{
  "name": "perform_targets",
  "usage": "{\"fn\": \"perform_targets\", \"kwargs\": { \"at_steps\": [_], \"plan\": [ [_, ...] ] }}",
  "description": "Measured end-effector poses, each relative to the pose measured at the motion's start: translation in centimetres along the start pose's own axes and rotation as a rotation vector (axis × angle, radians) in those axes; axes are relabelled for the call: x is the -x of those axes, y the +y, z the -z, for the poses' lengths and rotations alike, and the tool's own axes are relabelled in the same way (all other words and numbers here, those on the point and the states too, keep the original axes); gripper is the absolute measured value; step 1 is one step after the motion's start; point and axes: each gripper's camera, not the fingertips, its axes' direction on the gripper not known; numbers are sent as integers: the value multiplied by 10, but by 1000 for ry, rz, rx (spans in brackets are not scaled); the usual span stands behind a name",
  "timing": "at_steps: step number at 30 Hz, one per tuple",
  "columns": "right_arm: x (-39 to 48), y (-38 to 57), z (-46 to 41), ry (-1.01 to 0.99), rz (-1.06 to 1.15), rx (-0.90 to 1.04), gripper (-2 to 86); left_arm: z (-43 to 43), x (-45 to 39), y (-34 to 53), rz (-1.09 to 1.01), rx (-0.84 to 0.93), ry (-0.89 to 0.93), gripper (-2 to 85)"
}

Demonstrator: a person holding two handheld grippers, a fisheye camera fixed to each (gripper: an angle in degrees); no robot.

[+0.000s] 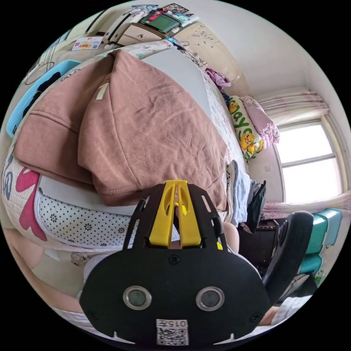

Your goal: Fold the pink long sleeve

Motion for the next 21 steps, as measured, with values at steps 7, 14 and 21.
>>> {"fn": "perform_targets", "kwargs": {
  "at_steps": [7,14,21],
  "plan": [
    [-44,2,26,-110,254,-20,-9,62,23,40,-193,-55,77,-8],
    [-187,20,92,-671,361,-249,10,162,67,73,-338,-241,-65,-5],
    [-292,-10,79,-706,65,-151,153,189,147,49,-199,-181,40,71]
  ]
}}
